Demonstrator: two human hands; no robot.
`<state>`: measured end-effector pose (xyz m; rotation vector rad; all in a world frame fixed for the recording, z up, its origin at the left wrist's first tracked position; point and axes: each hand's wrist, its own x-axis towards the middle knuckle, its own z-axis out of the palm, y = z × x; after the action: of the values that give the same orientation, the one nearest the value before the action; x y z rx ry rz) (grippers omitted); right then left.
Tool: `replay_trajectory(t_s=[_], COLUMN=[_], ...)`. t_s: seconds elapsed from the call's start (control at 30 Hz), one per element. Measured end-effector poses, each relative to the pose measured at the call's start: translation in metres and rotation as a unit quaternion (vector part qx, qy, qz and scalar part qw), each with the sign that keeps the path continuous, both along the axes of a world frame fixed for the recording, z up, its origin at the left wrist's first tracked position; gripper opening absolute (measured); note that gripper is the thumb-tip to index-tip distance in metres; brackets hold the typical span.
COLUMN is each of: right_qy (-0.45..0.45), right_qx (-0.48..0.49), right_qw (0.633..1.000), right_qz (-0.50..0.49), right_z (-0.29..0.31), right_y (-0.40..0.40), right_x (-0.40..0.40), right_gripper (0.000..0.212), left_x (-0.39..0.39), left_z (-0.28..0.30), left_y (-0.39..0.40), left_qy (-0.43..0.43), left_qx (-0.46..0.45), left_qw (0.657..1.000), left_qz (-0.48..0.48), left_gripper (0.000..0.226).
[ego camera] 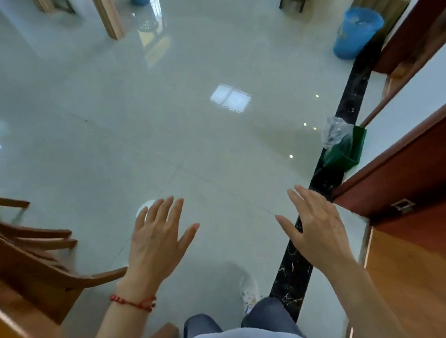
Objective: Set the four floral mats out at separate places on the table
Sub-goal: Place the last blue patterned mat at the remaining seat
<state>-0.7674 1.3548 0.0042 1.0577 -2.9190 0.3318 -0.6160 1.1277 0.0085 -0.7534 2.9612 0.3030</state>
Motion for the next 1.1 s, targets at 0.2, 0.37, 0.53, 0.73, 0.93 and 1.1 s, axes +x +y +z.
replay_trajectory(t_s=[0.2, 0.37, 0.53, 0.73, 0.93, 1.1], right_qy=[0.023, 0.026, 0.027, 0.034, 0.02, -0.001], right_qx=[-0.003, -0.028, -0.032, -0.064, -0.077, -0.071], right_qw=[0.996, 0.992, 0.984, 0.971, 0.948, 0.917], right_qz=[0.082, 0.123, 0.172, 0.23, 0.309, 0.392], right_z=[0.008, 0.003, -0.003, 0.013, 0.017, 0.01], right_y=[-0.046, -0.109, -0.201, -0.32, -0.423, -0.511], right_x=[-0.093, -0.144, -0.181, -0.211, -0.228, -0.243], right_gripper=[0.062, 0.055, 0.055, 0.053, 0.053, 0.052], left_x=[-0.064, -0.093, -0.118, -0.132, -0.131, -0.135], left_z=[0.007, 0.001, -0.005, 0.003, 0.005, 0.003], left_y=[-0.025, -0.073, -0.147, -0.24, -0.31, -0.356], left_qy=[0.022, 0.021, 0.028, 0.032, 0.023, 0.024], left_qx=[0.001, 0.008, -0.007, -0.015, -0.021, -0.016], left_qw=[0.999, 0.996, 0.991, 0.981, 0.959, 0.933], left_qz=[0.049, 0.091, 0.127, 0.189, 0.28, 0.36], left_gripper=[0.074, 0.074, 0.073, 0.073, 0.074, 0.075])
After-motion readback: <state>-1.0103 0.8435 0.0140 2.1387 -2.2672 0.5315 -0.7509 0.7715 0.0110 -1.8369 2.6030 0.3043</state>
